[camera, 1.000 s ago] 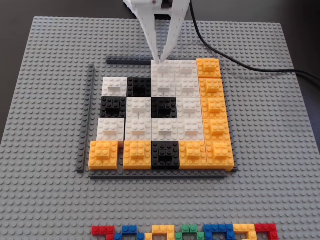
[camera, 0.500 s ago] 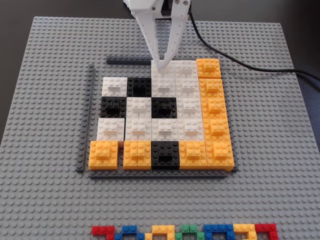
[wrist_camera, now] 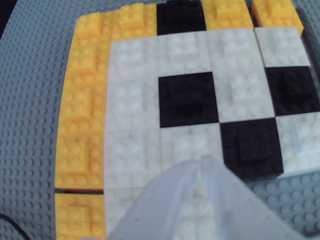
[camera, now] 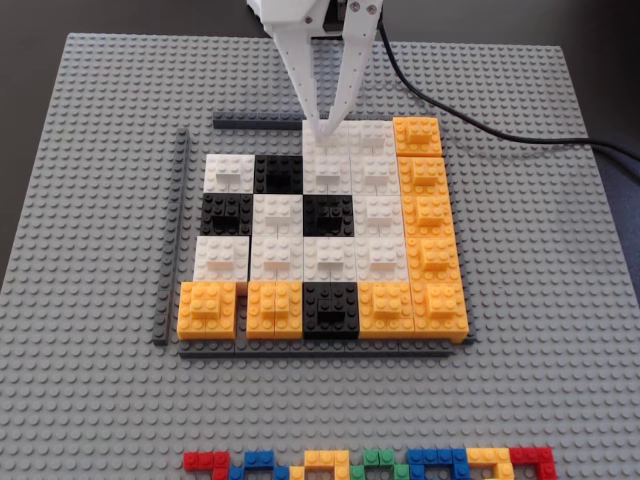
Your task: Grab the cube and place it into the grid
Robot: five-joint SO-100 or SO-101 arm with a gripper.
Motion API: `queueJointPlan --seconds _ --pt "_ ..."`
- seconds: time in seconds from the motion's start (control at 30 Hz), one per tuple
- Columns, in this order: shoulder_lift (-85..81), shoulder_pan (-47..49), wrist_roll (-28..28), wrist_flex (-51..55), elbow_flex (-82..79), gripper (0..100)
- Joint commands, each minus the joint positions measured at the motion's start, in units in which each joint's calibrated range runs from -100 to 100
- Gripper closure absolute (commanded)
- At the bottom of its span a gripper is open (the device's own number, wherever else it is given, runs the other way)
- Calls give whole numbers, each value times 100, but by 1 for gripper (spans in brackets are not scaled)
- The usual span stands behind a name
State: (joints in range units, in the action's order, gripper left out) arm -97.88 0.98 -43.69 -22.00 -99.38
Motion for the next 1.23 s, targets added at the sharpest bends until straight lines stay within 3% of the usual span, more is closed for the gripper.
queueJointPlan --seconds 0.0,1.2 --pt "-212 8 -49 2 -53 100" --pt "-212 8 -107 36 -53 100"
